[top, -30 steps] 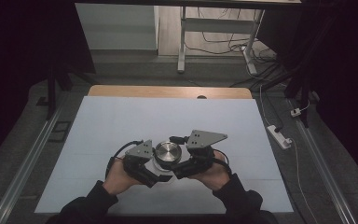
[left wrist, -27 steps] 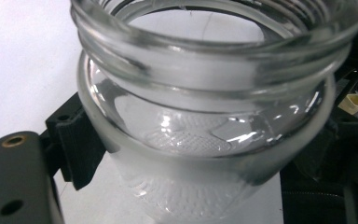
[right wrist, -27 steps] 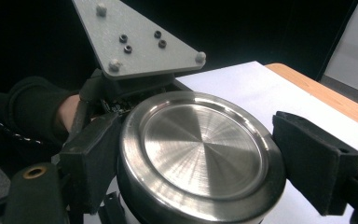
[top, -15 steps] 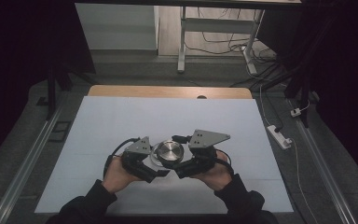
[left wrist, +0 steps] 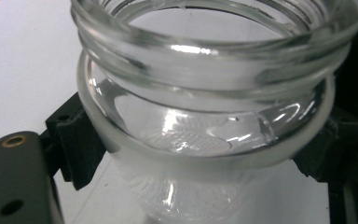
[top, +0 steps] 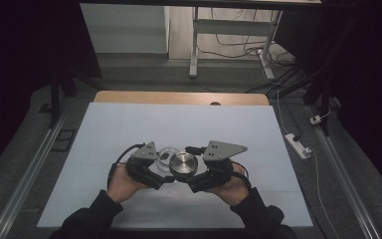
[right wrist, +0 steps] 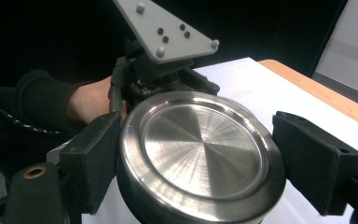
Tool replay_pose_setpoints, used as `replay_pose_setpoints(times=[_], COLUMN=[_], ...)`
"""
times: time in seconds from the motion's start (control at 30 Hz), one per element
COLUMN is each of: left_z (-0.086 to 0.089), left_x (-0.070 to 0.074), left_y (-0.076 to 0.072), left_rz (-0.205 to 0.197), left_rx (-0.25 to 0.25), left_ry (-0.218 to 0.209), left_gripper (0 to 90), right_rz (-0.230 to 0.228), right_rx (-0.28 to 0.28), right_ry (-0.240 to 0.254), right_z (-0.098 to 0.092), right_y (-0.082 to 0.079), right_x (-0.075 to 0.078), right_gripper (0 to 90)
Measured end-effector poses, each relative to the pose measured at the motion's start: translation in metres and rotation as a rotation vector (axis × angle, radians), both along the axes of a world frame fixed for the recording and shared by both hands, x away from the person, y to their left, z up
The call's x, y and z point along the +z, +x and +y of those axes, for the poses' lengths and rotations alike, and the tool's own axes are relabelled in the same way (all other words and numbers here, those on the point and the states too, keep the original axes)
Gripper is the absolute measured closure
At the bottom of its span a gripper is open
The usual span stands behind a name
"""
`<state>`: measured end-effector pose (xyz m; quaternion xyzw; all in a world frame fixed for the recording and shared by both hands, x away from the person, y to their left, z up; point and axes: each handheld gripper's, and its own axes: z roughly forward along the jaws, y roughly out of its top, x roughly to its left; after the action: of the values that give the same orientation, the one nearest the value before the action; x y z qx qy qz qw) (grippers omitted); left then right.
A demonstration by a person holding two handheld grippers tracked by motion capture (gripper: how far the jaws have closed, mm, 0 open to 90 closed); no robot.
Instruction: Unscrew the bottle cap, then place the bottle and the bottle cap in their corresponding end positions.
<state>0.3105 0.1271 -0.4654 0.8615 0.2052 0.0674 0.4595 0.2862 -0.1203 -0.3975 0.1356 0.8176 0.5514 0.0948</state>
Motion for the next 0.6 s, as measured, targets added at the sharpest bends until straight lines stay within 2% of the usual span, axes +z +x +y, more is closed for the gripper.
replay_pose_setpoints(times=[0.6], left_z=[0.003], left_x=[-0.002], left_y=[0.019], left_rz=[-0.007], left_rx=[0.052], left_ry=[-0.001], left_gripper=[15.6], right_rz=[0.002], right_rx=[-0.008], right_ry=[-0.025], right_z=[-0.001], right_y=[-0.004], right_x=[-0.014], right_gripper=[17.6])
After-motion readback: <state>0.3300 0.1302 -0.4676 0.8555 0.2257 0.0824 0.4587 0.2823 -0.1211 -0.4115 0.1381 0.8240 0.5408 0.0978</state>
